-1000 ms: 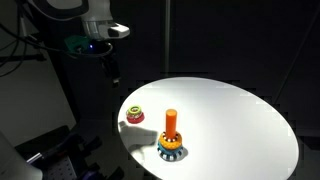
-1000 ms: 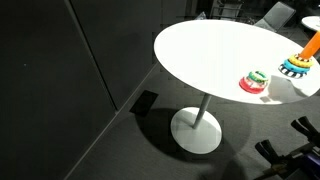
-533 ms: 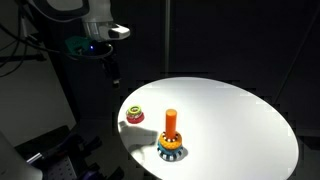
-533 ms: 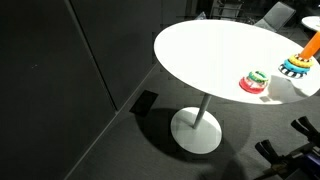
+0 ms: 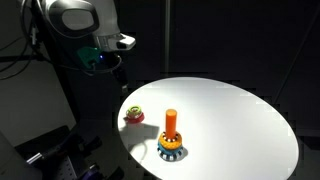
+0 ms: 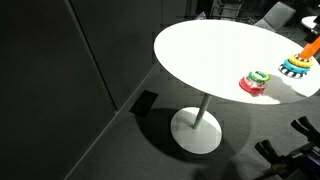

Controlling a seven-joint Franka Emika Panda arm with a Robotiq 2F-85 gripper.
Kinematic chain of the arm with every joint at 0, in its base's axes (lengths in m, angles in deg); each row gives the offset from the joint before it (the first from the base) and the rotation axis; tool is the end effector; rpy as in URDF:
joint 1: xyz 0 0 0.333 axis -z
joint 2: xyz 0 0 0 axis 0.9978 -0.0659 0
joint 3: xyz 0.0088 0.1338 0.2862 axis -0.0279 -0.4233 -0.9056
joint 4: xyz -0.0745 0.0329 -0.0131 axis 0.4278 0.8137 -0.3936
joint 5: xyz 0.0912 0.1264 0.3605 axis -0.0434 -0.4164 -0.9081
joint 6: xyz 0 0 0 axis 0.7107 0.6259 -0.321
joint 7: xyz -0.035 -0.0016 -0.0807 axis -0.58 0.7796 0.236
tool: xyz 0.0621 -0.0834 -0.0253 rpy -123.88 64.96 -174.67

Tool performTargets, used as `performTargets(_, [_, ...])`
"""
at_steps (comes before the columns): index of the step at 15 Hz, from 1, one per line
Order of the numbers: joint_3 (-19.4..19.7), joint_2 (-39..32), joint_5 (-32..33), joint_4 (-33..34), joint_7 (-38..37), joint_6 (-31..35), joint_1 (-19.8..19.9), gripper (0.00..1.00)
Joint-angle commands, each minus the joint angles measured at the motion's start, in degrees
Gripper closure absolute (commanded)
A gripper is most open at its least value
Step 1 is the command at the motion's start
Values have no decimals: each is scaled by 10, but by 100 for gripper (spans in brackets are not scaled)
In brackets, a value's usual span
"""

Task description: Put the green ring on the orange stand

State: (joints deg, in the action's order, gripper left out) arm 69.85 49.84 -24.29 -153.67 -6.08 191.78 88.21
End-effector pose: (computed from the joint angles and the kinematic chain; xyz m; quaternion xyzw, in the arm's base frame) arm 0.3921 -0.0239 0.3842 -0.9943 0.0920 -0.0410 0.0352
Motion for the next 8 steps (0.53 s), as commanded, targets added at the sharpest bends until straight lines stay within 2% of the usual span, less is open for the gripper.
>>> performTargets(1, [-3, -52, -19, 7, 3, 35, -13, 0])
performTargets(8, [-7, -148, -11, 20, -6, 88, -13, 0])
